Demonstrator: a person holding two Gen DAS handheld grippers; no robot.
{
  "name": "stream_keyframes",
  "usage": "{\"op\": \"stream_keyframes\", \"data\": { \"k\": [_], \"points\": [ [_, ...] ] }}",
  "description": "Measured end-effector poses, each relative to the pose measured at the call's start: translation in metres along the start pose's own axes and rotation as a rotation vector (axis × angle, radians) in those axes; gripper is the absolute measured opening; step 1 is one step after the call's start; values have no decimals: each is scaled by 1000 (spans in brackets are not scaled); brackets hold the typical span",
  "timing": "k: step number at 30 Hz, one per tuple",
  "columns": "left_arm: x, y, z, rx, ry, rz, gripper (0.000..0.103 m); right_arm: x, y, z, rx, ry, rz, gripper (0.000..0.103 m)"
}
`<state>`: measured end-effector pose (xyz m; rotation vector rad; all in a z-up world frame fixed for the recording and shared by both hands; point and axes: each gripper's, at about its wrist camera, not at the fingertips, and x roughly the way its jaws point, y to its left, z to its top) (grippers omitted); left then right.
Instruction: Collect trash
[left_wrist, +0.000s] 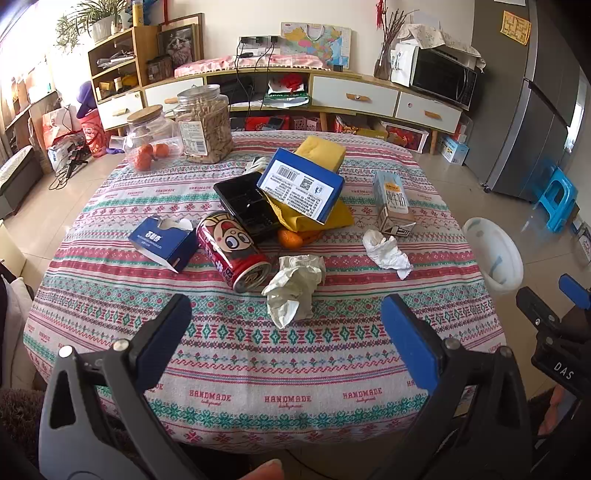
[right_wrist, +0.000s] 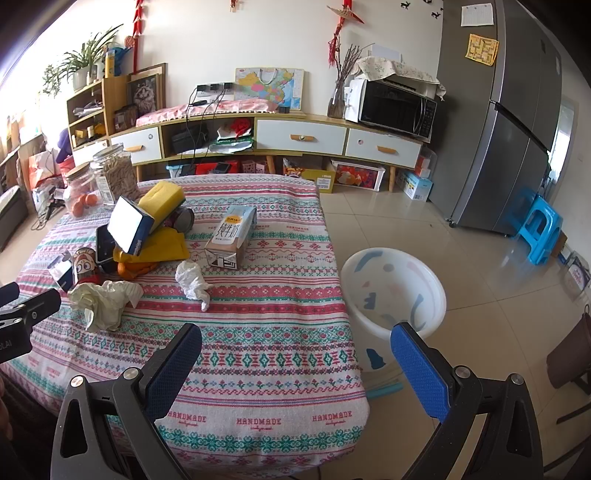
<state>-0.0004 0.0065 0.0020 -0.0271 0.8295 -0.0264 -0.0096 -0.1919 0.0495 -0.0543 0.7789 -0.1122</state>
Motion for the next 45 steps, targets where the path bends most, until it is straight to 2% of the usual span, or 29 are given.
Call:
{"op": "stream_keyframes", "data": {
  "k": [18, 25, 31, 34, 37, 41, 45],
  "points": [
    [3, 2, 4, 6, 5, 7, 102, -1, -6, 3, 16, 5, -14, 103],
    [2, 0, 14, 8, 2, -26, 102, 0, -7, 4, 5, 15, -36, 103],
    [7, -1, 26, 36, 50, -103, 102, -3, -10, 13, -24, 19, -41, 103],
    [11, 1, 37, 49, 73, -130, 102, -3, -11, 24, -45, 27, -20, 103],
    [17, 5, 50, 54, 110, -203, 102, -4, -15, 42, -71, 28, 16, 103],
    [28, 9, 74, 68, 122, -198, 102, 0, -18, 66, -91, 30, 66, 103],
    [53, 13, 99, 53, 173, -205, 102, 26, -19, 93, -87, 91, 140, 103]
  ]
}}
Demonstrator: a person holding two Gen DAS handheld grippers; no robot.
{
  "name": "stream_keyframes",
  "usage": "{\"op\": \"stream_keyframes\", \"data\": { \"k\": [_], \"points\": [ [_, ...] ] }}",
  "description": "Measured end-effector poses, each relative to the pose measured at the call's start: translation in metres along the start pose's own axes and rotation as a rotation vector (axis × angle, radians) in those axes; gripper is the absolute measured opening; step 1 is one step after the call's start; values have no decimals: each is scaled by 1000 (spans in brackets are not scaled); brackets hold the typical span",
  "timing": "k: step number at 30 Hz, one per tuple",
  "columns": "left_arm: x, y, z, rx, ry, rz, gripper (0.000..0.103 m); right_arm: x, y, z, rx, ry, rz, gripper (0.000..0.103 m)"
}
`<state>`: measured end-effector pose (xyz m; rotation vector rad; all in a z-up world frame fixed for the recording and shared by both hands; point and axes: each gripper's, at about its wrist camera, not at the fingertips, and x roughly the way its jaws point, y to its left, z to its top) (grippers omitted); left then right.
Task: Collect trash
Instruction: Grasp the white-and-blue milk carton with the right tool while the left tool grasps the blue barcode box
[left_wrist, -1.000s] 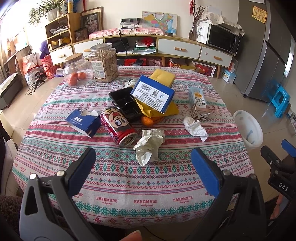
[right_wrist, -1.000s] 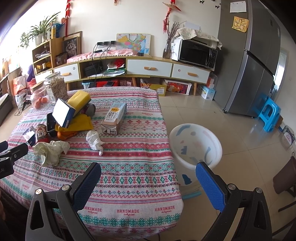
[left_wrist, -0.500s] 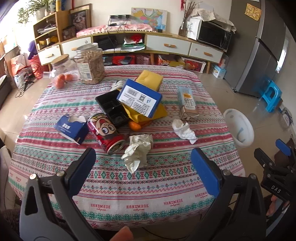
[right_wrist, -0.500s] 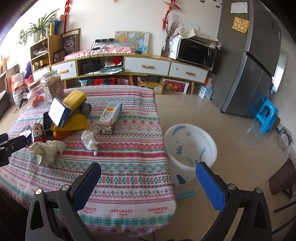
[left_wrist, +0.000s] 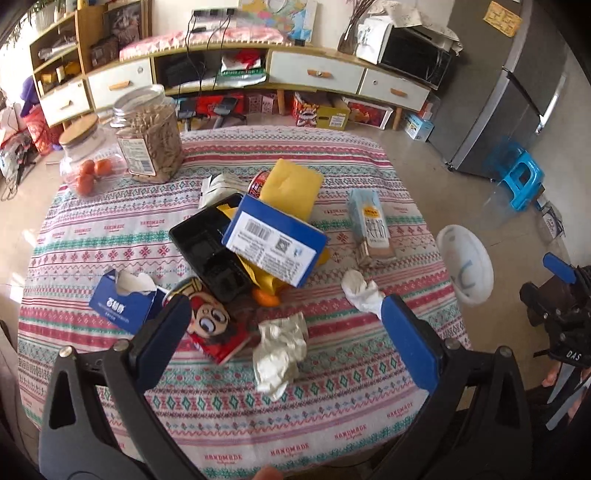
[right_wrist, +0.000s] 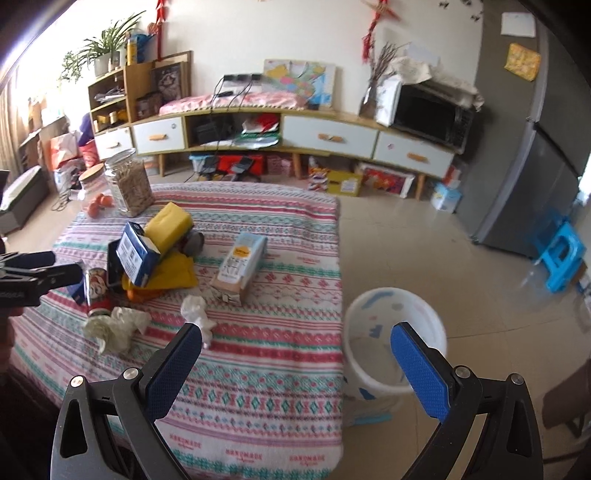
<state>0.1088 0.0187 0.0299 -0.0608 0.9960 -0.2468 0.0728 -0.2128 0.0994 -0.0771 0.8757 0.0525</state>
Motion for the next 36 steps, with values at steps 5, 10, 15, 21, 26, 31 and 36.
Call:
{"op": "stream_keyframes", "data": {
  "k": [5, 10, 15, 21, 26, 31, 36],
  "points": [
    [44, 21, 28, -155, 86, -133, 89, 37, -8, 18, 32, 50, 39, 103],
    [74, 22, 33, -219, 146, -145, 88, 80, -22, 5, 87, 161, 79, 103],
    [94, 27, 36, -272, 179, -94, 88, 110, -30, 16, 96, 191, 52, 103],
    [111, 43, 33, -381, 209, -94, 86, 137, -26, 28, 113, 243, 98, 103],
    [111, 40, 32, -389, 198, -112, 57, 162, -9, 32, 101, 281, 113, 103],
    [100, 38, 27, -358, 187, -153, 45, 179, 3, 37, 134, 302, 155, 103],
    [101, 36, 20, -296, 233, -181, 46, 193, 17, 42, 139, 311, 175, 103]
  ]
}}
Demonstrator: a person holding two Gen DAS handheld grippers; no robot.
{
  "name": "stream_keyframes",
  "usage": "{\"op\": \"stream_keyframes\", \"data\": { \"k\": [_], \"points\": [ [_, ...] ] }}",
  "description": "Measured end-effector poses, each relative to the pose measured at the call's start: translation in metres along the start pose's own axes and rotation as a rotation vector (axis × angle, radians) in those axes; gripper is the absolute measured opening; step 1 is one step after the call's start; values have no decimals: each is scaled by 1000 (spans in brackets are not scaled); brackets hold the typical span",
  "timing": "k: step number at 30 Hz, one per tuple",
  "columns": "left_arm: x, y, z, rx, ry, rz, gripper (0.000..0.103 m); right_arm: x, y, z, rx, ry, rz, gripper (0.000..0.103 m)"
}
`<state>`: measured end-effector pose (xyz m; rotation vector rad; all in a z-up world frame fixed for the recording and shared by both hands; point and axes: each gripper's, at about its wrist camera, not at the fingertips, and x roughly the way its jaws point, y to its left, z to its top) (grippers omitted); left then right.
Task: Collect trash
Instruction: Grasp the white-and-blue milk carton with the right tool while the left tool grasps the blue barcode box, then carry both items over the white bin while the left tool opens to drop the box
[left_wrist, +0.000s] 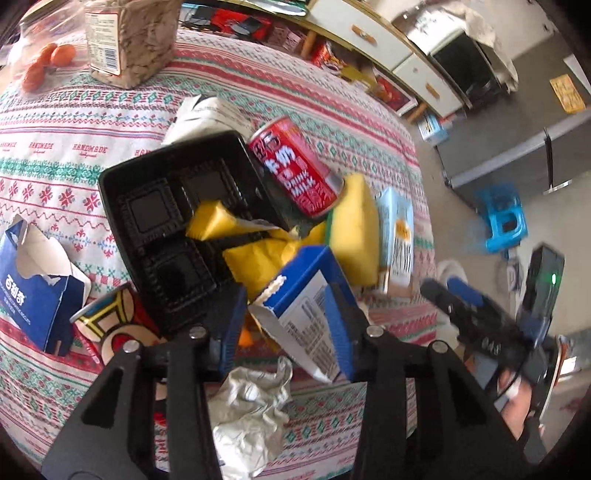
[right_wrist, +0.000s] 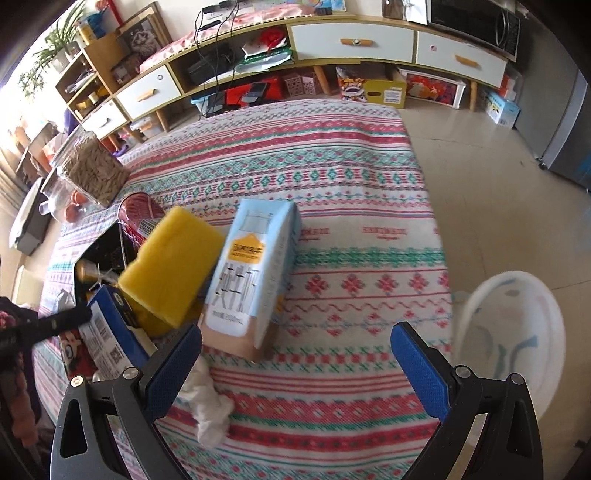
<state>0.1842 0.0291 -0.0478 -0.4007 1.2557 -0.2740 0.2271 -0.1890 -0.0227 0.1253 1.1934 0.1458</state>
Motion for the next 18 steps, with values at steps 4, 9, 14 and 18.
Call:
{"op": "stream_keyframes", "data": {
  "k": [4, 9, 14, 18],
  "points": [
    [1, 2, 1, 7, 17, 6, 59, 8, 11, 3, -5, 11, 23, 103],
    [-5, 5, -2, 3, 18, -22, 59, 27, 20, 6, -15, 45, 11, 94],
    [1, 0, -2, 49, 50, -11, 59, 39, 20, 2, 6, 102, 77, 55],
    [13, 2, -3, 38, 84, 1, 57, 28, 17, -1, 5, 77, 74, 54]
  ]
}}
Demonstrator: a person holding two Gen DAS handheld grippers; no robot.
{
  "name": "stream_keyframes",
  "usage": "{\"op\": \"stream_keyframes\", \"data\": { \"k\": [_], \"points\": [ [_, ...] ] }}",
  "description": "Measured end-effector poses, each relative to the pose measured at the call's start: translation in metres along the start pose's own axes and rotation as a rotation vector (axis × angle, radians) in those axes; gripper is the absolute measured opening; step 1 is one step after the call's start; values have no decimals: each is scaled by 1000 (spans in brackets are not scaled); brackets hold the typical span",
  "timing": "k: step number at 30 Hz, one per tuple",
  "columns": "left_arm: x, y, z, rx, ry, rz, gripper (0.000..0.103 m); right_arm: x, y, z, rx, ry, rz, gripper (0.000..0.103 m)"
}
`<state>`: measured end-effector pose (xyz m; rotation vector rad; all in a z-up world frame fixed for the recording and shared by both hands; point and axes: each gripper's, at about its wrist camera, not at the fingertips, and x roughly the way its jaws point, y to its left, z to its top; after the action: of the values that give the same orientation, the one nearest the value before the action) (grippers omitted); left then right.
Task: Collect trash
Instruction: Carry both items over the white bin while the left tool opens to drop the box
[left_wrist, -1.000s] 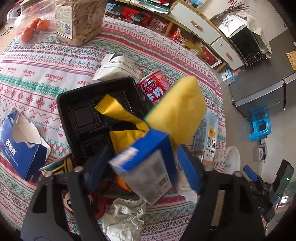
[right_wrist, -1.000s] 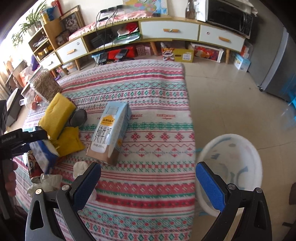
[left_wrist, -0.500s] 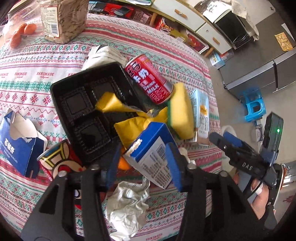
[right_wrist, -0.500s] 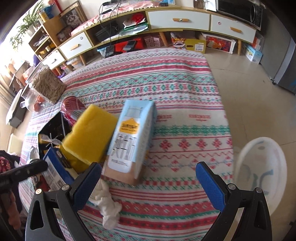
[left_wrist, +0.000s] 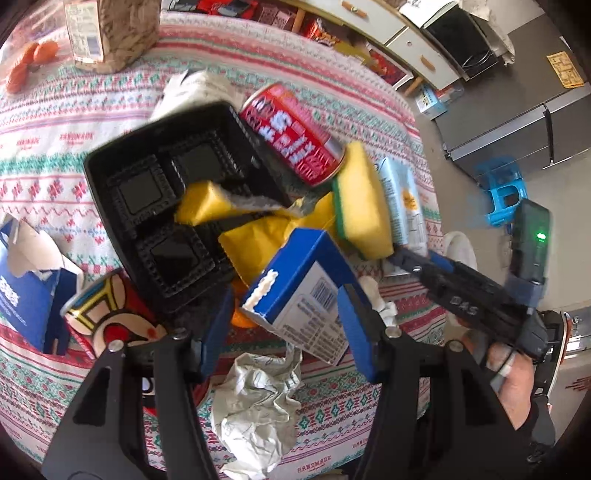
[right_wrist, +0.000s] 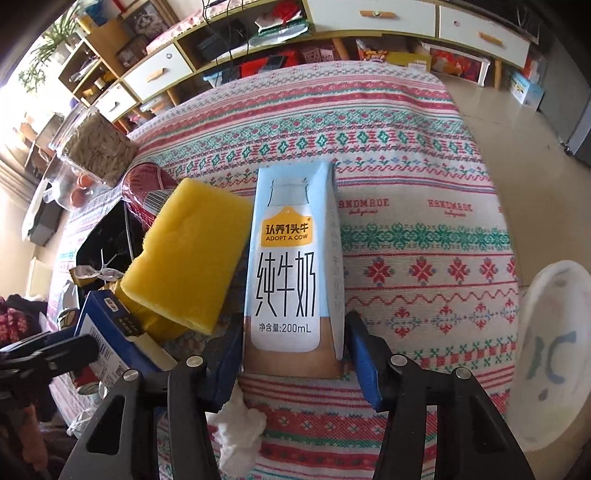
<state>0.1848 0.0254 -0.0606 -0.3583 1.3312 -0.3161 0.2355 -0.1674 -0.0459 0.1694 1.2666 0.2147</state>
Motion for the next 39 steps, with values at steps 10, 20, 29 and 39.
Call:
{"op": "stream_keyframes", "data": {
  "k": [10, 20, 29, 39],
  "points": [
    [-13, -11, -9, 42, -28, -60, 30, -42, -28, -18, 39, -70, 11, 54],
    [-42, -28, -21, 118, -125, -93, 24, -85, -60, -39, 96, -142, 24, 54],
    [-56, -64, -21, 177, -214, -126, 23, -115, -118, -70, 209, -178, -31, 54],
    [-12, -154, -29, 360, -186, -189, 23, -132, -194, -113, 354, -173, -100, 54]
  ]
}}
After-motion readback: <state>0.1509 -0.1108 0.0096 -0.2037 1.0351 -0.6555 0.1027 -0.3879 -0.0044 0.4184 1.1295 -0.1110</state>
